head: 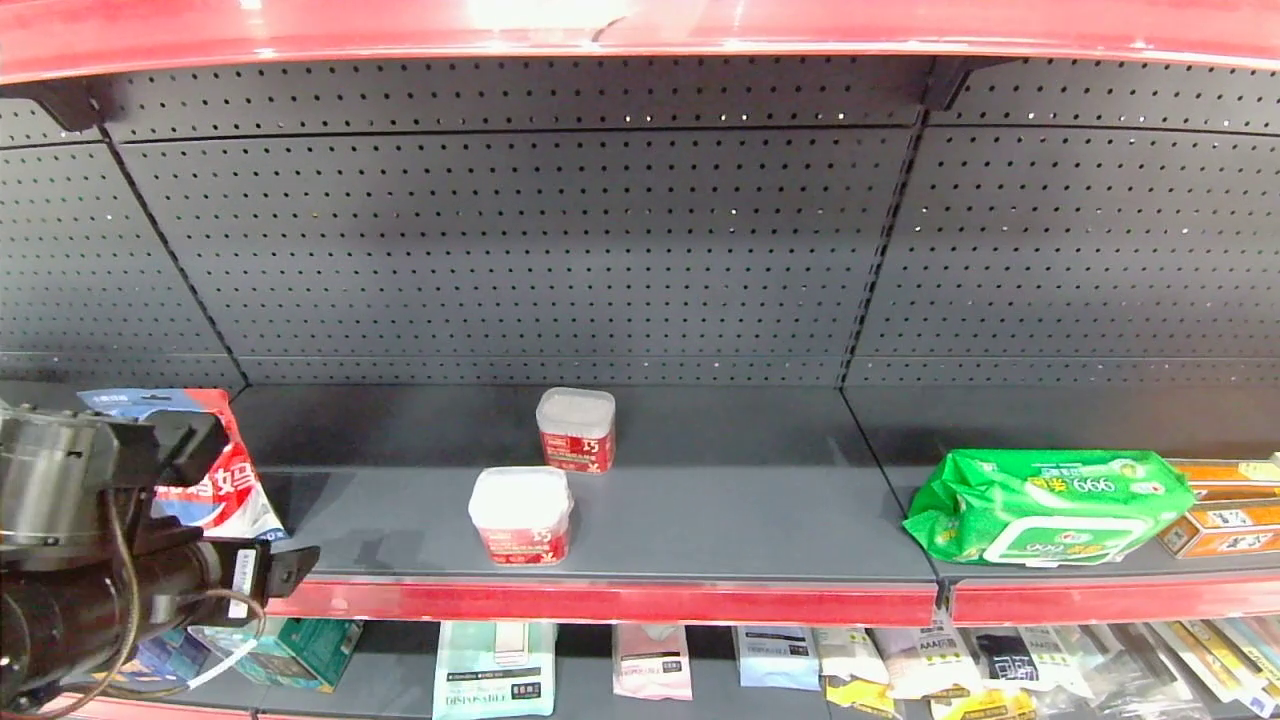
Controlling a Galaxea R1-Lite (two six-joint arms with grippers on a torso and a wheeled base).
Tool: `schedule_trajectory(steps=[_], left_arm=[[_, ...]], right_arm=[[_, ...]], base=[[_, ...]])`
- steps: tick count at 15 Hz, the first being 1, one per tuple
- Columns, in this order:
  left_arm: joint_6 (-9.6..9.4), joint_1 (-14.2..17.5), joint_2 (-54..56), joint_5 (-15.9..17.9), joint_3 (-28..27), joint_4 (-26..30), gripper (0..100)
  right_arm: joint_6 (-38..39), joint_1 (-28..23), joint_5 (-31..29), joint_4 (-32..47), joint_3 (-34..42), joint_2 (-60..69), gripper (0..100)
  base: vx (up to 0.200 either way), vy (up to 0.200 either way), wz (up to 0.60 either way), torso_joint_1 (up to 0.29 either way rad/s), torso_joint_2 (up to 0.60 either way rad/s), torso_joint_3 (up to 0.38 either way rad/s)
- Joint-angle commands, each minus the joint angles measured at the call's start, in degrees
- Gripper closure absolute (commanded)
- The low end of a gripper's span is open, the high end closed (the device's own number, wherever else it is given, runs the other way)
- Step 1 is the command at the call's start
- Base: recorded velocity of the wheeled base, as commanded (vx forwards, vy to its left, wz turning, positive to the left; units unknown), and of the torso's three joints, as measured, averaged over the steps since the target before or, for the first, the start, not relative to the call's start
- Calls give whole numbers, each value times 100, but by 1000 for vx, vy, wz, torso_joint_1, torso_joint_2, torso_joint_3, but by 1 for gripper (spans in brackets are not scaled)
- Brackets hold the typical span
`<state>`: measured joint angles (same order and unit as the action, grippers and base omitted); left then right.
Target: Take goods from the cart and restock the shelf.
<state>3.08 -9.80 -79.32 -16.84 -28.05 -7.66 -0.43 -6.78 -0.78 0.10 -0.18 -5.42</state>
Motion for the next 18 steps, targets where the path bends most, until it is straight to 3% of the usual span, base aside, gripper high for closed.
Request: schedule_trajectory(steps=[1, 8, 18], left_arm=[[-1, -224, -707, -13, -183, -236, 0], [34, -505, -1700, -22, -500, -1133, 0], [43, -769, -2377, -22, -1194, -1186, 0]], right_arm=[[-1, 1, -1, -1, 1, -20, 0], [-1, 1, -1, -1, 1, -20, 0], [-1, 1, -1, -1, 1, -20, 0]], base=[[0, 0, 0, 0, 0, 0], [0, 0, 0, 0, 0, 0], [0, 0, 0, 0, 0, 0]])
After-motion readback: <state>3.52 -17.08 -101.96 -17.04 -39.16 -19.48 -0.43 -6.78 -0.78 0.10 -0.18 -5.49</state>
